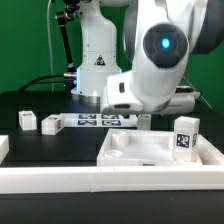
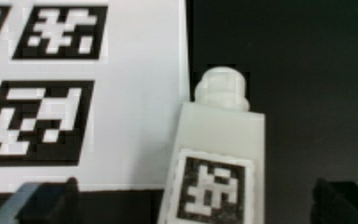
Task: Assemble square table
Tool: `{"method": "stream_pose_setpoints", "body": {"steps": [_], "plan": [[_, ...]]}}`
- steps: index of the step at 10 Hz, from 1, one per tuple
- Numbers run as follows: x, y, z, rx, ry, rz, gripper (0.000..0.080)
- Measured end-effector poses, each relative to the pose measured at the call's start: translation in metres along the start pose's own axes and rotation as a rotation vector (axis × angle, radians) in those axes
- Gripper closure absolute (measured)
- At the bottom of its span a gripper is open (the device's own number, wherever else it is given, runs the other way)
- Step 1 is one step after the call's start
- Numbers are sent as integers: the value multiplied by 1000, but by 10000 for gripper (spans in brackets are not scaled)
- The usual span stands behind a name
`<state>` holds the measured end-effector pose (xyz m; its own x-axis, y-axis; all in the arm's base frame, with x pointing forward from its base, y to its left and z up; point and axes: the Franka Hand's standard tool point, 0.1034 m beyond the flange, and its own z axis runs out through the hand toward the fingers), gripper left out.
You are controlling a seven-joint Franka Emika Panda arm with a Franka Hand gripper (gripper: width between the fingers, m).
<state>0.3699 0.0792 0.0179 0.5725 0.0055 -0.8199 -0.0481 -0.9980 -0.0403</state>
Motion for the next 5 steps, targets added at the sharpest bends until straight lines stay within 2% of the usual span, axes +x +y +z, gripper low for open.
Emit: {"method": "stream_pose_setpoints", "body": {"steps": [1, 5], "plan": [[4, 0, 0, 0, -43, 1, 150], [12, 0, 1, -3, -8, 1, 150]]}}
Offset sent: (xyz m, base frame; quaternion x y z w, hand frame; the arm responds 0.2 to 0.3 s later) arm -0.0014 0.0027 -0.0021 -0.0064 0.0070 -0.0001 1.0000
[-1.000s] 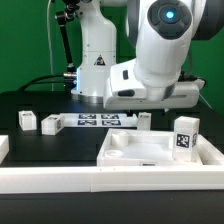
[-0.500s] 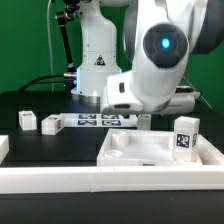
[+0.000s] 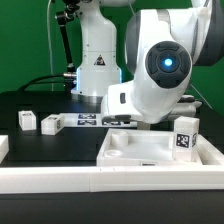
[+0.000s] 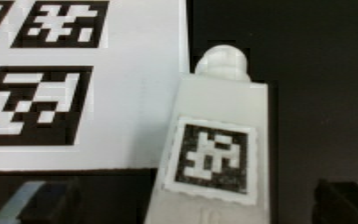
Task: Assemble square table
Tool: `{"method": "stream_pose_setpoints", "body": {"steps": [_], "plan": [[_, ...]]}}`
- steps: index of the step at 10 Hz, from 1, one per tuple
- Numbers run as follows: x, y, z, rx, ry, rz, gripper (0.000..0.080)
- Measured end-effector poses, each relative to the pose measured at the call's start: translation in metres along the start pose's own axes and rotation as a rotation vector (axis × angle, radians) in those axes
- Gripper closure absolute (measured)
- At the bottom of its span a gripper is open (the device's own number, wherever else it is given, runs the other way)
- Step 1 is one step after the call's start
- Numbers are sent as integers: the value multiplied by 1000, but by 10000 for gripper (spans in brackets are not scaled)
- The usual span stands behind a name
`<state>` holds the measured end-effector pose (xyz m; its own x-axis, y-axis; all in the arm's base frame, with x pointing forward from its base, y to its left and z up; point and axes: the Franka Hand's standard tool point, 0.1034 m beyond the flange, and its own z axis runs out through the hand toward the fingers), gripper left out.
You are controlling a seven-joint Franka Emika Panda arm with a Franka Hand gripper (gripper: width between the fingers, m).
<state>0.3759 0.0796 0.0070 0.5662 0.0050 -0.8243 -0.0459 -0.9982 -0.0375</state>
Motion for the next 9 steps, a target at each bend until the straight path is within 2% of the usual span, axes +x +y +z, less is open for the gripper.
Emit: {"method": "stream_pose_setpoints", "body": {"steps": [2, 3, 4, 5, 9], "plan": [[3, 0, 2, -2, 15, 2, 154], [3, 0, 2, -2, 17, 3, 309], [3, 0, 2, -1, 18, 4, 309], [3, 1, 2, -1, 18, 4, 510], [4, 1, 2, 0, 19, 5, 511]]}}
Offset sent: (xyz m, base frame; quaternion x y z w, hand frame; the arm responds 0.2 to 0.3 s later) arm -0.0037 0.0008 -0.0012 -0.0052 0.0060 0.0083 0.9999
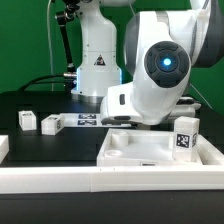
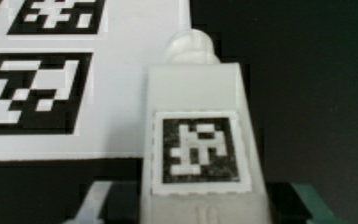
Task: Assemble square table
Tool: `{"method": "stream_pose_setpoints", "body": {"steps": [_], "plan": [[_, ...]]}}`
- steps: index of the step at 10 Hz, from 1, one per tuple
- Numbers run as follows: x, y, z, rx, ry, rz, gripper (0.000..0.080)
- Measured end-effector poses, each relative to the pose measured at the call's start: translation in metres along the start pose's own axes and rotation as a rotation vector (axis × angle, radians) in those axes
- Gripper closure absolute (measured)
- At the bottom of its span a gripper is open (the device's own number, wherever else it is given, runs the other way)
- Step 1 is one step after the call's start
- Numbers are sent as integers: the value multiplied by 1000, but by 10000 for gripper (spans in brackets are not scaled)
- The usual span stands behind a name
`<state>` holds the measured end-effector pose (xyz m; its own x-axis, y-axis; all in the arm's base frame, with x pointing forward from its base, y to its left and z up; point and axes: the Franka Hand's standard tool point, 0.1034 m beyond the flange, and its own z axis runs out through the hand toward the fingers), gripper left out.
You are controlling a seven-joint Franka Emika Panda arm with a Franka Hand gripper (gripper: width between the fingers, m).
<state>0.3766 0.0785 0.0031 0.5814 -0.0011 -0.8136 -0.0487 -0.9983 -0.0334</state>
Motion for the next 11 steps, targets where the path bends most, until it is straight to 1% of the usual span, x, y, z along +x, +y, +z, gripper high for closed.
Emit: {"method": "stream_pose_setpoints", "body": {"steps": [2, 4, 6, 7, 8, 9, 10, 11], "plan": [[0, 2, -3, 3, 3, 2, 511], [-5, 0, -18, 6, 17, -14, 510], [-14, 3, -35, 17, 34, -23, 509], [-16, 4, -43, 17, 59, -25, 509], [-15, 5, -39, 16, 53, -23, 509], [-14, 5, -37, 15, 52, -22, 509], [-7, 5, -42, 15, 118, -23, 509], [-4, 6, -46, 14, 208, -31, 509]]}}
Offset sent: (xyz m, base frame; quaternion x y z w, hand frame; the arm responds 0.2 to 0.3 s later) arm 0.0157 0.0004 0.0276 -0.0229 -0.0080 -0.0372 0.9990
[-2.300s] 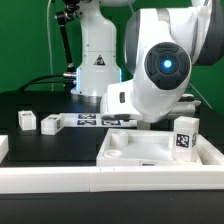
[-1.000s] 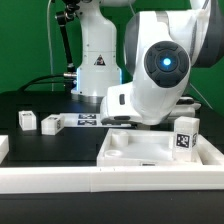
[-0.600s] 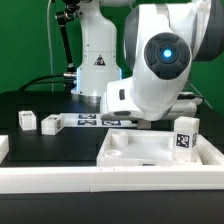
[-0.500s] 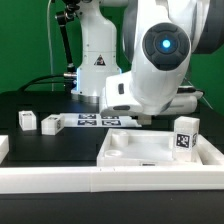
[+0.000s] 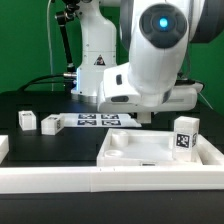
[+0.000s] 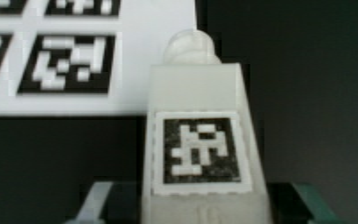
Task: Assemble square table
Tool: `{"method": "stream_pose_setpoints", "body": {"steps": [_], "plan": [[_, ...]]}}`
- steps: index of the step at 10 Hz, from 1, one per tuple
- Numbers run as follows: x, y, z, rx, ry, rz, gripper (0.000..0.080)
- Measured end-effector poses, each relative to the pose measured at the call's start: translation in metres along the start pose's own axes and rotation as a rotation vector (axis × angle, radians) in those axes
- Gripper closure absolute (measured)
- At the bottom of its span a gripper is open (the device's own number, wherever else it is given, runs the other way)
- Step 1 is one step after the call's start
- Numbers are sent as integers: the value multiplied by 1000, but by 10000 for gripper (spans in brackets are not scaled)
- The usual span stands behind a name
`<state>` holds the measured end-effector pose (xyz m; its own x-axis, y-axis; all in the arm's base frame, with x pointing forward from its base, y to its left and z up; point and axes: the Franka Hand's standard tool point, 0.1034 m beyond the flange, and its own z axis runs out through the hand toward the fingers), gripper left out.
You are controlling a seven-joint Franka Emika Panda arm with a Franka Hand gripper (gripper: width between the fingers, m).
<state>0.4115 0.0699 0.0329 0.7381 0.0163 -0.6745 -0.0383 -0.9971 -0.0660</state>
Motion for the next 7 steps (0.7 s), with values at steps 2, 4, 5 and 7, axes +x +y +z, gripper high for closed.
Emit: {"method": "stream_pose_setpoints", "body": {"steps": [2, 4, 5, 7], "plan": [[-3, 8, -19, 4, 102, -29, 509], [-1, 7, -43, 6, 233, -35, 509], [3, 9, -41, 2, 293, -32, 509], [9, 11, -44, -10, 458, -31, 509]]}}
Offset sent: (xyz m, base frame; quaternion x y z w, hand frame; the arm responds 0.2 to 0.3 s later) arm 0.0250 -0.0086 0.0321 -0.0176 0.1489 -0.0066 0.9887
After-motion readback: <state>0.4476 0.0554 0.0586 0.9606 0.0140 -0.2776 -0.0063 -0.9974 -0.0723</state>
